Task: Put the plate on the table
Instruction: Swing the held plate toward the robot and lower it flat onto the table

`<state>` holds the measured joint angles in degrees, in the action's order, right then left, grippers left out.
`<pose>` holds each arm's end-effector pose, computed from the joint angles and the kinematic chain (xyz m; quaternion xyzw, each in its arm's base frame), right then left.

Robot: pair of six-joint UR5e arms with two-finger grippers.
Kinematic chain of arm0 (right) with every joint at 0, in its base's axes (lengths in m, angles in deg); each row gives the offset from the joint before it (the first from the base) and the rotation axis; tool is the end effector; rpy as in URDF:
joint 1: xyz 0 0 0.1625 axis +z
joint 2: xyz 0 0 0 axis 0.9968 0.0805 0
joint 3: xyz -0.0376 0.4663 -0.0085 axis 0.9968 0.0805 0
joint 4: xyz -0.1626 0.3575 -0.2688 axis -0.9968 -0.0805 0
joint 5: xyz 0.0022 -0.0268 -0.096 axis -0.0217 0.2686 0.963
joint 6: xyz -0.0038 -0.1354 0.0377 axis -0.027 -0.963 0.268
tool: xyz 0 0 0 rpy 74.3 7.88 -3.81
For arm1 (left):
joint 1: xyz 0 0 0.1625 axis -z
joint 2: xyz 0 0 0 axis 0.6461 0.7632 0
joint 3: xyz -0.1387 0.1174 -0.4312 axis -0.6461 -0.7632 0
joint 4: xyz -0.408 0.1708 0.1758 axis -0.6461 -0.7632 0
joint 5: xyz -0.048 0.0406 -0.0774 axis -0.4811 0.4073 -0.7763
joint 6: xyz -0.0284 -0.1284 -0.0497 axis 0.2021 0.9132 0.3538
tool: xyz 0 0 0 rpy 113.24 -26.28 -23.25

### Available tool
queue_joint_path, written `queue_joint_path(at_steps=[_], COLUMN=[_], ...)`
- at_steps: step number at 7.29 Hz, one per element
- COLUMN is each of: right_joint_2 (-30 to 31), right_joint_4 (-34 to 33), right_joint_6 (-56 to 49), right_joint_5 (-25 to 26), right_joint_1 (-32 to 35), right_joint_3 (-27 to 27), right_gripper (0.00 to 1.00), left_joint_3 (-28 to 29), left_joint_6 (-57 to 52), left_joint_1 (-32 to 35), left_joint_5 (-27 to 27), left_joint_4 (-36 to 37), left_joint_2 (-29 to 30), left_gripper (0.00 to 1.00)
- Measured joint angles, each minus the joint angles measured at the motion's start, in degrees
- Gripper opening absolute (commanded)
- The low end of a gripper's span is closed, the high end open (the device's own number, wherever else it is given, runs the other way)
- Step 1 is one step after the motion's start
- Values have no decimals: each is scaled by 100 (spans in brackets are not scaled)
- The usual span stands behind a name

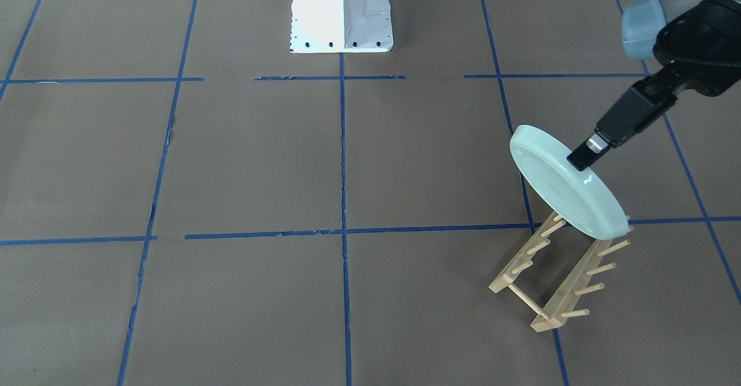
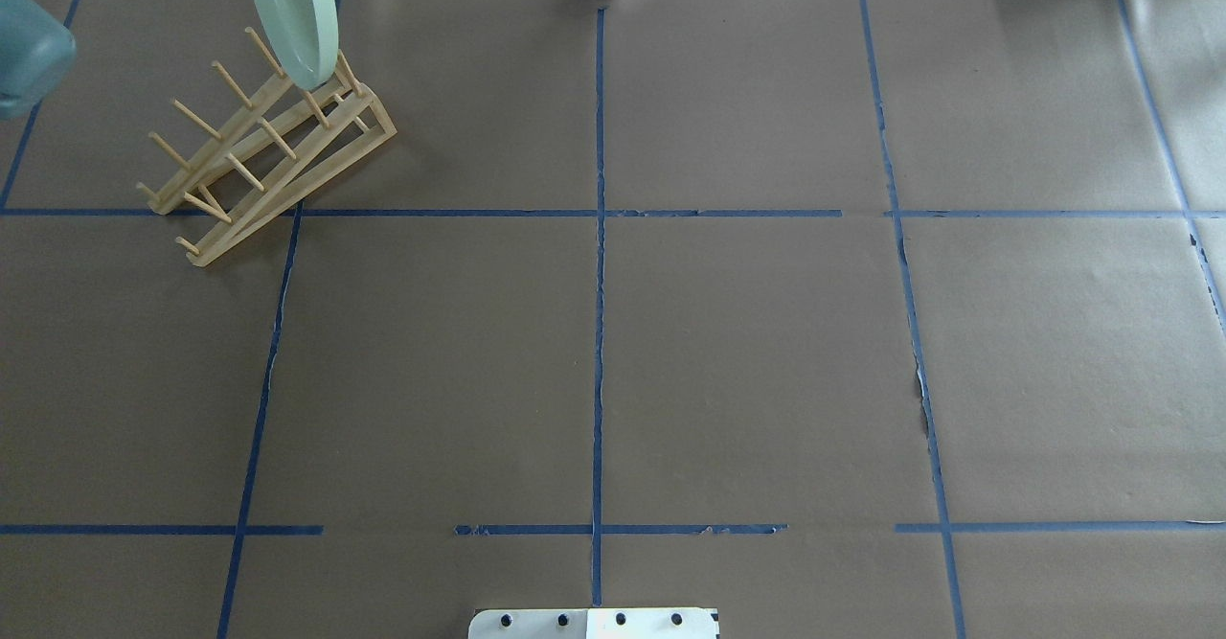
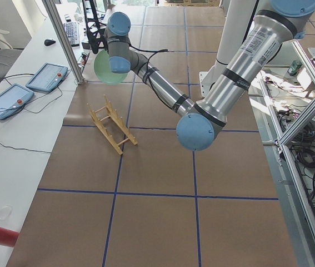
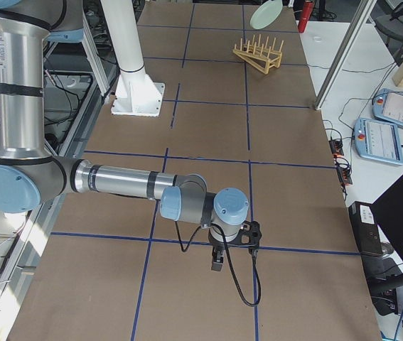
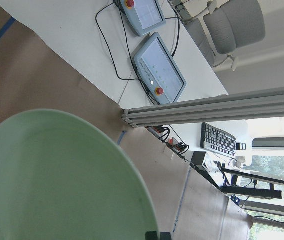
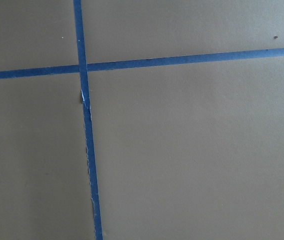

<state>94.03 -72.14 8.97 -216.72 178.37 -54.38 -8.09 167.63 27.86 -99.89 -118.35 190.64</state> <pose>0.0648 -0.5169 0.7719 -0.0377 -0.3651 0.0366 0.9295 0.2312 -0.6709 0.1582 0.0352 0.6889 -0.2603 0.6756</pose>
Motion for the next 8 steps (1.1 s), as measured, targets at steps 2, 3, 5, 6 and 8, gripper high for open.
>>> queue_joint_path(at_steps=[2, 3, 5, 6, 8], right_joint_2=[0, 0, 0, 0, 0], right_joint_4=[0, 0, 0, 0, 0], right_joint_6=[0, 0, 0, 0, 0], right_joint_5=[0, 0, 0, 0, 0], right_joint_1=[0, 0, 0, 0, 0], right_joint_3=[0, 0, 0, 0, 0], right_gripper=[100, 100, 100, 100, 100], left_joint_3=[-152, -226, -466, -522, -511], left_joint_6=[-197, -469, -1315, -1751, -2552], left_joint_1=[-523, -846, -1535, -1920, -2785], left_joint_5=[183, 394, 1183, 1647, 2720], left_joint_4=[315, 712, 1994, 2723, 4087], left_joint_2=[118, 207, 461, 666, 1025], left_gripper=[0, 0, 0, 0, 0])
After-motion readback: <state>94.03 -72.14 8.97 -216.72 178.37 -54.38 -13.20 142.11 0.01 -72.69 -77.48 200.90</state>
